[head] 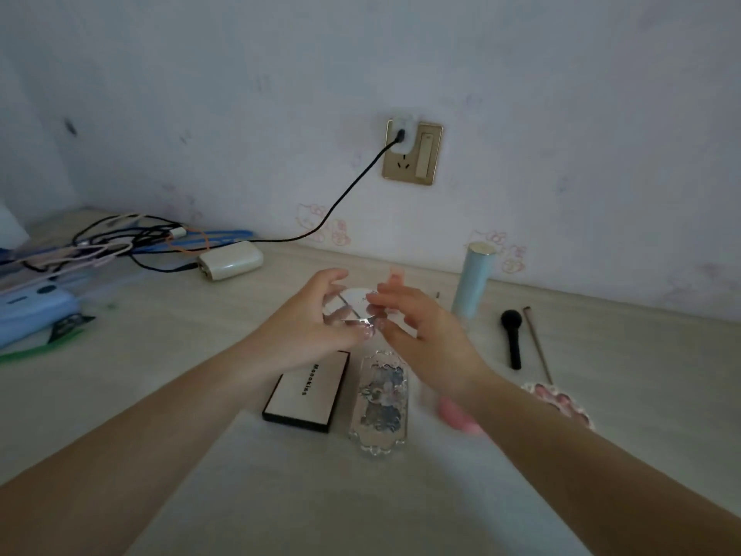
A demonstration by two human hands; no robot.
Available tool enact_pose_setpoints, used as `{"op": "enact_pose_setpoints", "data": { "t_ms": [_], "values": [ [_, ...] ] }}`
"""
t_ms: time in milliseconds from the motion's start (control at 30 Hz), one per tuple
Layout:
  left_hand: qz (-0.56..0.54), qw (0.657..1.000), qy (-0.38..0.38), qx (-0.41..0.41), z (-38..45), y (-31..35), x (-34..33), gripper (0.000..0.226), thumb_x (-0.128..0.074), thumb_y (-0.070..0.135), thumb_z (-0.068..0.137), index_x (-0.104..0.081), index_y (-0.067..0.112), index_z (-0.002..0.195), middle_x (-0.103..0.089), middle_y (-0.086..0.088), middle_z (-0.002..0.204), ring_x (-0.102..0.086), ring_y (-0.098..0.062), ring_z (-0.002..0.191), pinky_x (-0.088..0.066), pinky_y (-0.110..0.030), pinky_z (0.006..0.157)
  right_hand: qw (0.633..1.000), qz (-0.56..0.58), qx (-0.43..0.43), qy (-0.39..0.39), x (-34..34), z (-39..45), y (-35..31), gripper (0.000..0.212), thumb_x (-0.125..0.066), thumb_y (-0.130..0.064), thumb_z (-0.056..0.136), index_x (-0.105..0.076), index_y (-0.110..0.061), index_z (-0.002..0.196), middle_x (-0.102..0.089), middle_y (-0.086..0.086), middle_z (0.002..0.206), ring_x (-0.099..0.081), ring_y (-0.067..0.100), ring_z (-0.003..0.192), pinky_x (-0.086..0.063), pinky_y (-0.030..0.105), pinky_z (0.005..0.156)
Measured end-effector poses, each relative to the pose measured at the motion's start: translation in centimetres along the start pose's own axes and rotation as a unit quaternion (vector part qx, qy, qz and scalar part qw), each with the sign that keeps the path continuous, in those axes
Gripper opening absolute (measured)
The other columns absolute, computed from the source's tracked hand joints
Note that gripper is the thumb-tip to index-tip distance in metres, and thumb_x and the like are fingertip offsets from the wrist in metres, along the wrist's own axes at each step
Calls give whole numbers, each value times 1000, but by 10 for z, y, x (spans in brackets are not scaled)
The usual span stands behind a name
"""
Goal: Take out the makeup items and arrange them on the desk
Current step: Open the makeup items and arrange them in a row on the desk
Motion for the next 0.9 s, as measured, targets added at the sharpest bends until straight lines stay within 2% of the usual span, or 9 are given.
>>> {"op": "enact_pose_setpoints", "data": {
  "t_ms": [100, 167, 233, 333, 433, 533, 633, 700, 900],
  "values": [
    [-12, 999, 39, -15, -29, 17, 15, 90, -79, 44, 58, -36, 33, 136, -55, 18, 120, -58, -2, 108, -47, -31, 98, 999, -25, 29, 9, 6, -20, -25, 31, -57, -23, 92, -61, -30, 122, -55, -22, 120, -46, -16, 108, -27, -4, 94],
    [-35, 997, 65, -21, -47, 27, 20, 82, -79, 43, 63, -39, 31, 134, -56, 20, 103, -56, 0, 104, -44, -23, 92, 998, -41, 44, 18, 13, -33, -45, 29, -57, -27, 92, -61, -31, 120, -51, -35, 104, -41, -28, 97, -25, -8, 86],
    [-89, 992, 89, -16, -63, 33, 21, 74, -80, 43, 64, -43, 31, 127, -56, 18, 105, -56, 2, 102, -42, -20, 88, 996, -58, 59, 29, 18, -45, -63, 25, -56, -31, 92, -62, -34, 116, -52, -35, 98, -40, -30, 93, -29, -6, 83],
    [-242, 966, 93, -11, -82, 39, 15, 71, -78, 51, 54, -55, 25, 116, -64, 8, 114, -60, -3, 108, -43, -30, 98, 995, -62, 63, 37, 22, -59, -86, 20, -55, -35, 91, -64, -32, 109, -61, -25, 101, -49, -24, 90, -37, 0, 80],
    [-337, 939, 58, -27, -101, 50, 6, 18, -68, 33, 82, -59, 18, 83, -70, 3, 93, -63, -4, 99, -44, -38, 94, 995, -71, 55, 43, 25, -70, -108, 21, -51, -36, 93, -64, -32, 109, -66, -20, 104, -57, -13, 93, -45, 12, 84],
    [-426, 903, 50, -17, -111, 52, -1, 16, -63, 28, 87, -55, 14, 82, -68, -4, 91, -63, -13, 101, -47, -45, 95, 991, -122, 54, 10, 22, -77, -128, 23, -45, -37, 96, -63, -35, 110, -69, -15, 102, -60, 2, 93, -49, 24, 82],
    [-492, 869, 46, -28, -115, 52, -7, 14, -59, 22, 90, -54, 11, 84, -64, -8, 88, -63, -20, 98, -54, -44, 91, 981, -183, 55, -21, 19, -78, -139, 24, -39, -32, 96, -55, -34, 79, -61, -8, 74, -56, 9, 68, -45, 26, 63],
    [-503, 862, 50, -38, -116, 51, -11, 15, -59, 23, 90, -53, 10, 84, -61, -9, 87, -62, -21, 96, -55, -41, 89, 972, -225, 46, -41, 18, -76, -143, 32, -36, -29, 97, -43, -32, 66, -52, -8, 68, -51, 12, 65, -39, 26, 57],
    [-537, 841, 66, -11, -111, 46, -17, 13, -62, 24, 89, -60, 12, 83, -62, -4, 78, -61, -20, 87, -49, -46, 98, 940, -326, 36, -89, 14, -66, -150, 24, -31, -25, 100, -48, -14, 87, -57, 9, 95, -51, 23, 86, -35, 29, 71]
  ]
}}
Point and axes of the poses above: each hand's wrist, its own z-axis towards the middle knuckle, its own x-axis out of the back of the hand, y = z × x, the point moved 5 cm from there along z, towards the middle knuckle
